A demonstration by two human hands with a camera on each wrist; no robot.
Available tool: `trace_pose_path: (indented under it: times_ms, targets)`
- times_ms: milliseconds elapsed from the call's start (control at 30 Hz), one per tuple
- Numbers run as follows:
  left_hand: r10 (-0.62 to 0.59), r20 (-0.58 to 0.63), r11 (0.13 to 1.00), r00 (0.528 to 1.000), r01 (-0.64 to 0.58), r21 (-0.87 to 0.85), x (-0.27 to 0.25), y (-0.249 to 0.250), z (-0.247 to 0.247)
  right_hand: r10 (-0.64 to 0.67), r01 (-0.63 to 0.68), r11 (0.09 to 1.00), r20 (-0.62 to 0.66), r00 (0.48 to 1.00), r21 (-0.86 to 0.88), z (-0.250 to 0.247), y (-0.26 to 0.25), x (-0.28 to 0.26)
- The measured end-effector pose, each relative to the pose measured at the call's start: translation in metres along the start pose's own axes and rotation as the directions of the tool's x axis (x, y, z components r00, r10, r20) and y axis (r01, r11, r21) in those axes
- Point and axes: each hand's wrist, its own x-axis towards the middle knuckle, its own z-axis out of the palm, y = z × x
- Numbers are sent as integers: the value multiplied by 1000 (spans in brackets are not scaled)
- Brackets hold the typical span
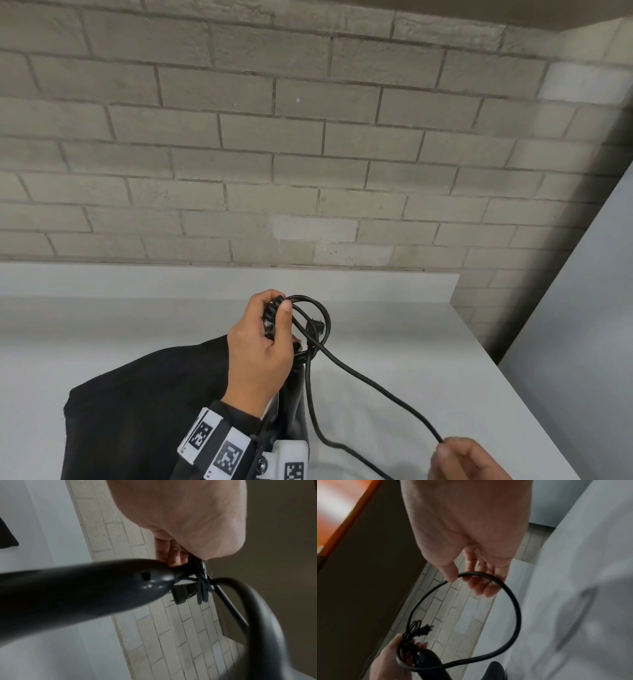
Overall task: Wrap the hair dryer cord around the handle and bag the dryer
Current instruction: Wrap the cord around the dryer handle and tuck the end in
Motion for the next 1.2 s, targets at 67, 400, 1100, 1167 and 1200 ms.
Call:
trace_pose_path:
  times_ms: [67, 400, 1100, 1167, 1200]
  targets:
    - [-10, -3, 1000, 1000, 10, 4, 0, -2, 0, -67, 74, 984, 51, 996, -161, 27, -19, -2]
    - [14, 10, 1000, 1000, -14, 18, -8, 11, 11, -186, 344, 906, 498, 847, -247, 128, -82, -62]
    - [104, 65, 995, 992, -103, -16, -17, 18, 11, -163, 286, 954, 651, 741, -86, 89, -94, -35]
    - [116, 81, 993, 990, -114, -26, -20, 22, 15, -187, 331, 937, 647, 739, -107, 81, -96, -34]
    - [121, 80, 993, 989, -120, -25, -21, 24, 17, -188, 329, 938, 644, 741, -105, 80, -98, -34]
